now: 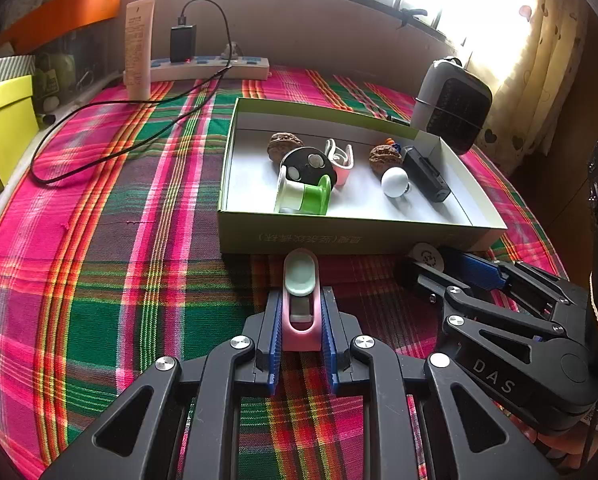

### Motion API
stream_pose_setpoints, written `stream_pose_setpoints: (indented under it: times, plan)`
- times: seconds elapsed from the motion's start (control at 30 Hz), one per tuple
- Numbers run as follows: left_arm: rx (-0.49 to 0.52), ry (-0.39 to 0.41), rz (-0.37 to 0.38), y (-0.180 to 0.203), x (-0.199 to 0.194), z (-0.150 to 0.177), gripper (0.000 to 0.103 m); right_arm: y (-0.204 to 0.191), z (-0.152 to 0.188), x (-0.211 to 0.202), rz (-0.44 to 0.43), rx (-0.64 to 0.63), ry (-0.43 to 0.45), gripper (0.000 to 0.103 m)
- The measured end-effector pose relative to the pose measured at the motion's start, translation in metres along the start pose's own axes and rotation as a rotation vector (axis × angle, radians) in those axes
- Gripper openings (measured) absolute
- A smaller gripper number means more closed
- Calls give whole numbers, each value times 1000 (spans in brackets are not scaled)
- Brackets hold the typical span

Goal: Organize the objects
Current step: 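Close the left tool on the pink holder while the right tool closes on the white container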

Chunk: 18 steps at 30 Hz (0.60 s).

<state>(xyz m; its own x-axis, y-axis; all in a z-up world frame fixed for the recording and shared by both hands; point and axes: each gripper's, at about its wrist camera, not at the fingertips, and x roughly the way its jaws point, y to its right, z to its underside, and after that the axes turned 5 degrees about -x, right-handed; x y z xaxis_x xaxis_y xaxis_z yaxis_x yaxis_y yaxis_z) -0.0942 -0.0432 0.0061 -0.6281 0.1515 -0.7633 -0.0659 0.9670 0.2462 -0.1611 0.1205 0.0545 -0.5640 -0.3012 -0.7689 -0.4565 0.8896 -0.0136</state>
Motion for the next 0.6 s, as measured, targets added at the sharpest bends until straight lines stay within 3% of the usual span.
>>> stream_pose_setpoints:
  times: [0.27, 0.6]
  plan:
    - [1, 1, -1, 0, 0, 1, 17, -2, 1, -1, -9, -14, 5, 29]
    - [1, 1, -2, 1, 0, 1, 17, -3, 2, -3, -15, -18, 11, 29]
